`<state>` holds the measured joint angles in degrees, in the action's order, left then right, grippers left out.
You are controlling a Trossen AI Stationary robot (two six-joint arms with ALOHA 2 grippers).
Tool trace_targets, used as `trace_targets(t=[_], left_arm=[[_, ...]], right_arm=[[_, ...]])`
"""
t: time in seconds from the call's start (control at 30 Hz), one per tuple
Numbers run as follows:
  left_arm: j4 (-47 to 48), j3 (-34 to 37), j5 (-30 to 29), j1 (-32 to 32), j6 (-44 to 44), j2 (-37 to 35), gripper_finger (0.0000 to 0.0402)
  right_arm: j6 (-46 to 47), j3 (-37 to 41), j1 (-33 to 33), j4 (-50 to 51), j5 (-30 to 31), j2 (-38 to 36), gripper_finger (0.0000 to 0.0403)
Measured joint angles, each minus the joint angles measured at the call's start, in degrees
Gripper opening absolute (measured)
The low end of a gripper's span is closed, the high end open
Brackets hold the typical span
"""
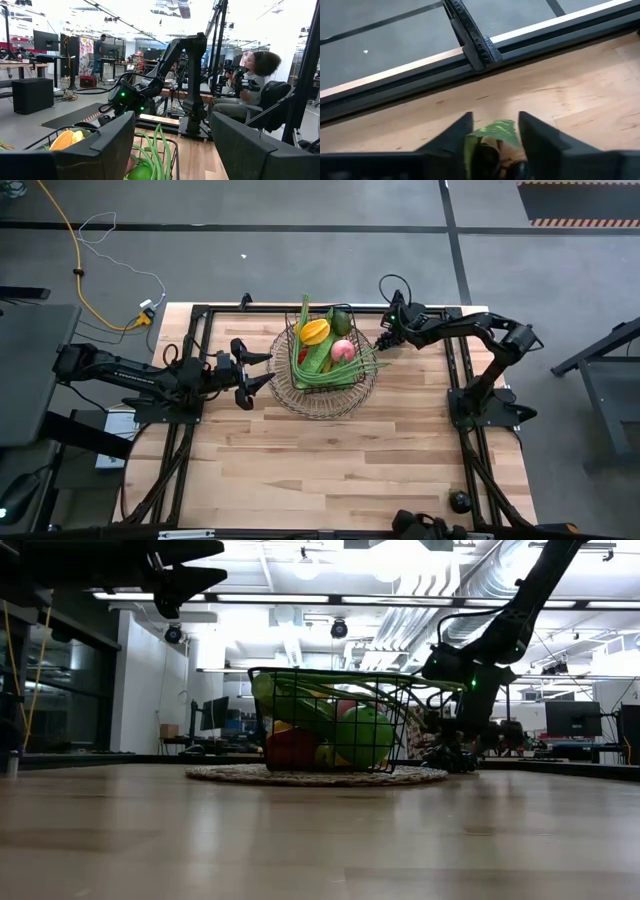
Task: Build produce basket
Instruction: Put the black grapes into the black mesh basket
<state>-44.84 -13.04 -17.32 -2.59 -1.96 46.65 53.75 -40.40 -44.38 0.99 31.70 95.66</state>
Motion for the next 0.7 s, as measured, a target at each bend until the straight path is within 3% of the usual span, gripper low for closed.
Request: trace_targets(t=[0.3,0.47,0.7], left_arm=[[0.0,0.0,0.0,0.0,0.0,0.0,0.0245],[0.02,0.0,0.0,0.0,0.0,0.0,0.0245],[0.0,0.0,0.0,0.0,0.0,0.0,0.0245]], right_arm=[[-6.29,0.0,0.21,-0.12,0.26,-2.56,0.0008],[-10.65,0.02,1.0,-0.03,0.72,-10.38,0.0006],[-19.8,0.02,5.79,-2.71,-0.57,-27.53,0.0001]])
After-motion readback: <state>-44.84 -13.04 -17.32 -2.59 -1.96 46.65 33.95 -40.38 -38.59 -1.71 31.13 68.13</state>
